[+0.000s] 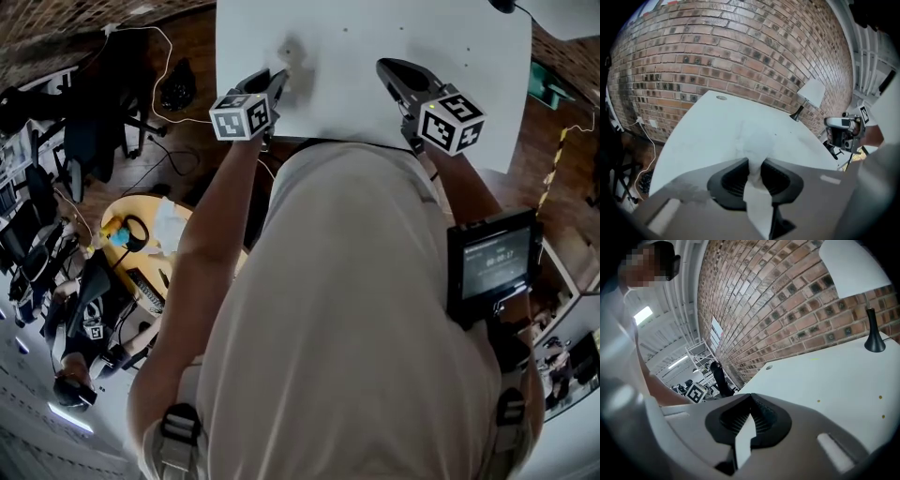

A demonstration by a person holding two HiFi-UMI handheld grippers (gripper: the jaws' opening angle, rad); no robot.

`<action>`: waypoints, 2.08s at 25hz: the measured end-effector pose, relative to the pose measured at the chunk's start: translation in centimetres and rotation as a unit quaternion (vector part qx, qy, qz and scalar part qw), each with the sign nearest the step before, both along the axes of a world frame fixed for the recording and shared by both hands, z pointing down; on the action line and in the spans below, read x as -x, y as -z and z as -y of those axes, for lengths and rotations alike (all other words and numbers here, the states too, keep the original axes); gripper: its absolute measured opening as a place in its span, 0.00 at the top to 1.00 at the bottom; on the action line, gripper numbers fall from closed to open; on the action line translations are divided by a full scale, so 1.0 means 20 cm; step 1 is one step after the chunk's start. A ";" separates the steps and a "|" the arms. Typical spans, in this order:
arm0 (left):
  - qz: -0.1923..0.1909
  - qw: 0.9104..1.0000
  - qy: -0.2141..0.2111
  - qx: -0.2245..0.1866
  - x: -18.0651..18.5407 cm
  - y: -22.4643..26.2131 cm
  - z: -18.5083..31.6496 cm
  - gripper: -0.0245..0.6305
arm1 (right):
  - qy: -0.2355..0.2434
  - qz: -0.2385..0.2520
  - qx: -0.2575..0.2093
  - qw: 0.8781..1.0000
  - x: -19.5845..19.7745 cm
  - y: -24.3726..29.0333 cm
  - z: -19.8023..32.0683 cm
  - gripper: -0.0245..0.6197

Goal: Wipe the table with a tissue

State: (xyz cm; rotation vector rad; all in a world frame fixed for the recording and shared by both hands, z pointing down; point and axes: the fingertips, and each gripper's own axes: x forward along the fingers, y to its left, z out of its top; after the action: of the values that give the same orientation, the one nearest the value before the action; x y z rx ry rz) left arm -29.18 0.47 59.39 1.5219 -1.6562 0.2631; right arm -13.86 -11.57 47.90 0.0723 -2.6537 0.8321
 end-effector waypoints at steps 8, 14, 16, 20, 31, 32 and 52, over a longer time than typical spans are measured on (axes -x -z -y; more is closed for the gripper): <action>0.033 0.998 0.045 0.040 0.18 -0.04 0.03 0.84 | -0.017 -0.004 0.004 1.000 -0.08 0.03 0.03 0.95; 0.033 0.998 0.028 0.054 0.15 -0.04 0.13 0.84 | -0.035 -0.005 0.008 0.999 -0.14 0.04 0.07 0.95; 0.027 0.998 0.024 0.056 0.15 -0.06 0.14 0.84 | -0.039 -0.010 0.009 0.999 -0.13 0.04 0.06 0.95; 0.023 0.998 0.012 0.054 0.14 -0.06 0.19 0.84 | -0.048 -0.013 0.011 0.999 -0.14 0.03 0.06 0.95; -0.005 0.999 -0.038 0.037 -0.10 -0.06 0.34 0.84 | -0.050 -0.004 0.010 0.999 -0.18 0.04 0.08 0.95; -0.009 0.998 -0.047 0.038 -0.12 -0.06 0.33 0.84 | -0.050 -0.004 0.011 0.999 -0.18 0.04 0.08 0.95; -0.024 0.999 -0.022 0.024 0.11 -0.07 0.21 0.84 | -0.071 -0.011 0.015 0.997 -0.22 0.01 0.11 0.95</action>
State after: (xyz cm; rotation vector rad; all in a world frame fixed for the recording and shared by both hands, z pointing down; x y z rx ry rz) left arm -31.28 -3.83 60.88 1.5172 -1.5699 0.2858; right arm -9.54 -13.68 47.61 0.2620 -2.6393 0.9103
